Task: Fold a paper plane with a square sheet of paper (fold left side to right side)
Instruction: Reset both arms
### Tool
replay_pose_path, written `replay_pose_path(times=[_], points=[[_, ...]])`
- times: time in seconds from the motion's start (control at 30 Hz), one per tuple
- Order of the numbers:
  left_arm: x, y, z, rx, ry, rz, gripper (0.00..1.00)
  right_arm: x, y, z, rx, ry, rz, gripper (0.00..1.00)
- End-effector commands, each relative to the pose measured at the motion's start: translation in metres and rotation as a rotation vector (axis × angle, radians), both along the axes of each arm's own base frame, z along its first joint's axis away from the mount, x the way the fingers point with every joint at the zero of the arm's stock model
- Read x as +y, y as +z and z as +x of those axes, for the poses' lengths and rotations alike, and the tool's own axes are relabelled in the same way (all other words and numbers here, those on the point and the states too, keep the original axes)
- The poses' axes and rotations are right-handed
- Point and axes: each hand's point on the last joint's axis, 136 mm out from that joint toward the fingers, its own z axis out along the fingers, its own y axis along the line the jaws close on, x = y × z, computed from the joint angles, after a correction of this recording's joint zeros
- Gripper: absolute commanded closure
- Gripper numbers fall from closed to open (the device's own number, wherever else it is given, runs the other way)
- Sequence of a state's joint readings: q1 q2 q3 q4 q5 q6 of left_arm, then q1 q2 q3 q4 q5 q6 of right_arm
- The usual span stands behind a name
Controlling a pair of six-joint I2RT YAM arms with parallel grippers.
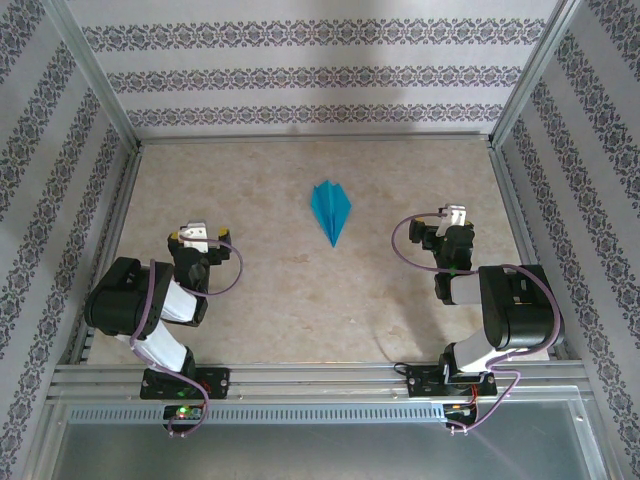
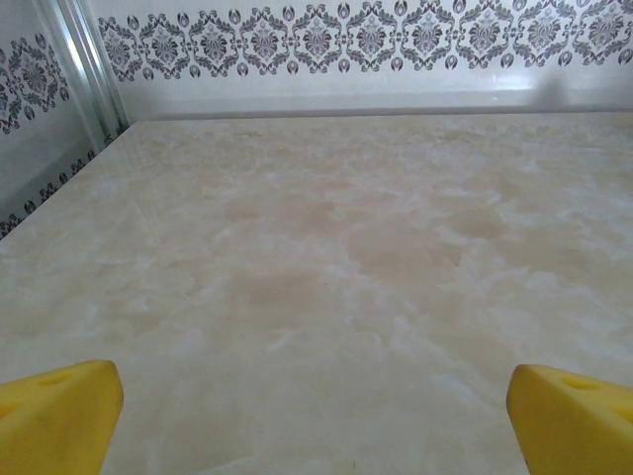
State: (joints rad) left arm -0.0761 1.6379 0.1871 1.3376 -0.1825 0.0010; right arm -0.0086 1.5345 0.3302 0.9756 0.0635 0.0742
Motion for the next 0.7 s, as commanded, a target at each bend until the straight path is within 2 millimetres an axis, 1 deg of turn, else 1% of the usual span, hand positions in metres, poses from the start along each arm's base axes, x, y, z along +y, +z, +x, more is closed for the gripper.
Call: replay_pose_path(times=[0.0,0.1,0.3,0.4,0.67], points=[[0.003,0.013,0.004,-0.049,0.0,0.009,0.0,0.002,0.007,0.003,-0.021,0.001,-0.01,0.02],[0.004,0.01,0.01,-0.012,0.003,0.009,0.0,0.002,0.007,0.003,-0.023,0.002,-0.01,0.02],[0.002,-0.002,0.032,0.119,-0.006,0.009,0.0,0.002,0.006,0.003,-0.021,0.0,-0.01,0.02],[0.009,-0.004,0.033,0.127,-0.005,-0.034,0.0,0.002,0.007,0.003,-0.021,0.0,-0.01,0.02],[0.009,-0.004,0.032,0.126,-0.006,-0.035,0.0,0.002,0.007,0.003,-0.021,-0.001,-0.011,0.02]])
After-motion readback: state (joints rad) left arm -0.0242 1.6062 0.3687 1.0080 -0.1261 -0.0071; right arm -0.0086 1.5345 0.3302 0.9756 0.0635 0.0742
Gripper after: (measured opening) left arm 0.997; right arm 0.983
